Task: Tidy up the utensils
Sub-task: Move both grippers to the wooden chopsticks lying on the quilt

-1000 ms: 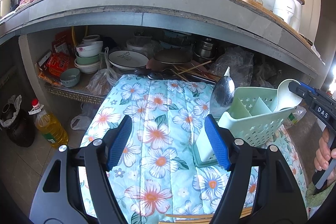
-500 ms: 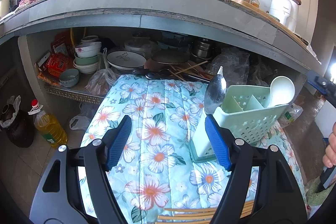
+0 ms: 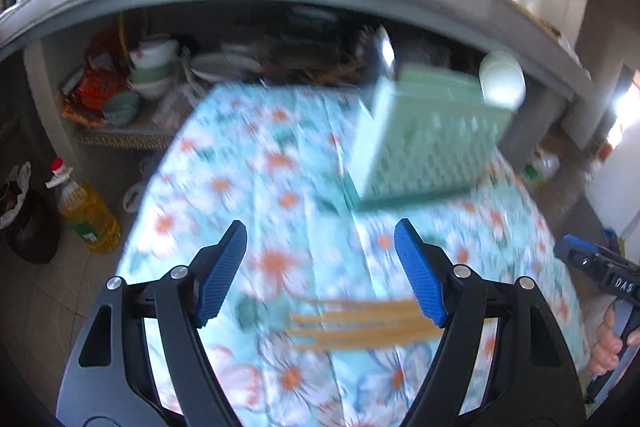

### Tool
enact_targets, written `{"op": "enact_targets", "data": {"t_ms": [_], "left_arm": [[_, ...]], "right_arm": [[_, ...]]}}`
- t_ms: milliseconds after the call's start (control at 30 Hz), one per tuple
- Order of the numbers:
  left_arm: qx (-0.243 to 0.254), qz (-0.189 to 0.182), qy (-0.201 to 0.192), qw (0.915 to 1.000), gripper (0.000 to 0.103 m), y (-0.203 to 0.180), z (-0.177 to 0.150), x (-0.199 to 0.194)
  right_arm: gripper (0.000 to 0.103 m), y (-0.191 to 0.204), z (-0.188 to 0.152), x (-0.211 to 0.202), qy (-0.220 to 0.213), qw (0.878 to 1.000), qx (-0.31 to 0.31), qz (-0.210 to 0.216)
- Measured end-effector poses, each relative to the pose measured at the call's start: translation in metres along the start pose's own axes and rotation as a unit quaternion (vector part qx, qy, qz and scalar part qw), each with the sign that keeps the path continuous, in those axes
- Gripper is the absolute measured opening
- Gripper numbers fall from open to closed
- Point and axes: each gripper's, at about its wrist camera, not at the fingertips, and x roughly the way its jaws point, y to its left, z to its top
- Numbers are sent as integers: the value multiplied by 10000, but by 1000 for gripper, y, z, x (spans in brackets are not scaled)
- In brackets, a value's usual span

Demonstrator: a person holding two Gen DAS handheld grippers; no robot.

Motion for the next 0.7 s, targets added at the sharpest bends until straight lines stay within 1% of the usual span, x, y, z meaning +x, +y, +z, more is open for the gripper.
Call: {"op": "enact_targets", "data": {"t_ms": [33, 67, 133, 200, 233, 300, 433, 533, 700], "left_arm": [[101, -16, 100, 9999, 72, -5, -6, 6], [297, 63, 214, 9993, 72, -13, -13, 14], [732, 319, 353, 9962, 72, -29, -25, 28], [1187, 469, 496, 9906, 72, -43, -38, 42], [1418, 583, 593, 9864, 72, -51, -45, 48], [1720, 805, 512, 9805, 72, -59, -55, 48], [2018, 926, 473, 9739, 72, -68, -67, 36], [2093, 933, 503, 9721, 73, -69, -75, 29], [2150, 955, 496, 9707, 73, -69, -81, 19]], "right_arm": [[59, -3, -6, 3, 92, 9999, 115, 32], [59, -5, -13, 6, 200, 9995, 248, 70], [59, -8, -23, 10, 331, 9983, 456, 118], [59, -10, -29, 10, 387, 9977, 539, 124], [59, -12, -33, 11, 415, 9975, 568, 109], [59, -14, -34, 9, 430, 9973, 590, 78], [59, -24, -36, 10, 460, 9962, 743, 54], [59, -30, -35, 12, 489, 9950, 865, 39], [59, -43, -34, 9, 381, 9936, 1061, 19]]}}
